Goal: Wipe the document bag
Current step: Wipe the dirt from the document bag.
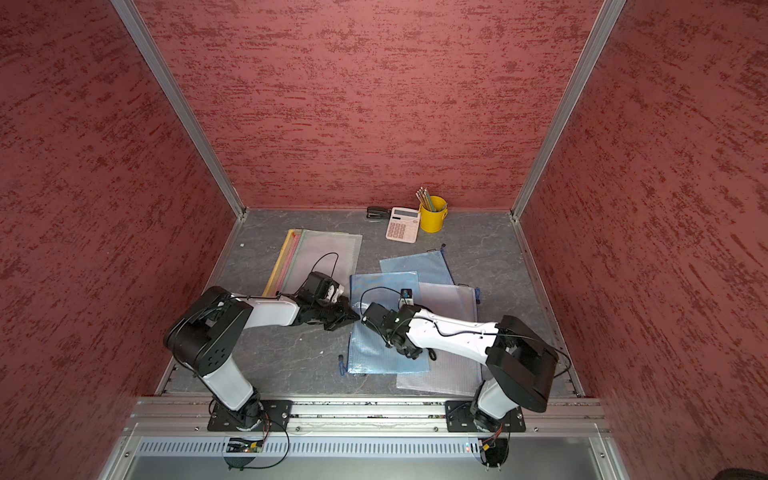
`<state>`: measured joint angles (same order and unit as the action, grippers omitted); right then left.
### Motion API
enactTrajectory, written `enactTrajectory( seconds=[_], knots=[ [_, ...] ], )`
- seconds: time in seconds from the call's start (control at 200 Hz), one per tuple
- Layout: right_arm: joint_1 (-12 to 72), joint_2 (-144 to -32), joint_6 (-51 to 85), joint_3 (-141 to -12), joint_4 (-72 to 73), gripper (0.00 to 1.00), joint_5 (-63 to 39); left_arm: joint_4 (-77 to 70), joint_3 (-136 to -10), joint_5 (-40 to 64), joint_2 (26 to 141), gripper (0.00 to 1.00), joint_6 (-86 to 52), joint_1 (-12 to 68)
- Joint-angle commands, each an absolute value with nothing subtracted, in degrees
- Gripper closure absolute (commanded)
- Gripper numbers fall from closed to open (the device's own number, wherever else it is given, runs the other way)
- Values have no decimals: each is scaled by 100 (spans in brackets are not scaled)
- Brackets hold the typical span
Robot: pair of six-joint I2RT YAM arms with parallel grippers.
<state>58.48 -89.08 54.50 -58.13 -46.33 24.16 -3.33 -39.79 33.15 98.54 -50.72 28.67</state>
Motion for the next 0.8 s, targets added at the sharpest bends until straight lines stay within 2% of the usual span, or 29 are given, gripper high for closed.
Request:
enactTrajectory(
  seconds=[0.0, 0.12, 0.225, 0.371, 0.456, 0.531, 0.641, 0.791],
  knots=[
    [6129, -9307, 4417, -6555, -3320, 100, 1923, 89, -3924, 3133, 9817, 100, -5035, 2914],
    [6216, -9993, 4140, -6658, -2485, 100, 1192, 134, -3972, 3073, 9817, 100, -5056, 2973],
    [6135, -10131, 4534, -6077, -2593, 100, 1281, 198, -4055, 3050, 9836, 100, -5048, 3019],
    [5654, -9285, 5184, -4709, -3108, 100, 1428, 305, -4139, 3032, 9894, 100, -5018, 3082],
    [5268, -8703, 5236, -4425, -3860, 100, 1874, 412, -4179, 3033, 9918, 100, -4988, 3136],
    [4822, -8359, 4914, -4715, -4162, 100, 2252, 485, -4188, 3016, 9916, 100, -4962, 3177],
    [4216, -8294, 4088, -5495, -3525, 100, 2268, 673, -4217, 2928, 9871, 100, -4881, 3236],
    [4034, -9848, 3013, -6986, -2445, 100, 1343, 919, -4322, 2788, 9853, 100, -4817, 3335]
  ],
)
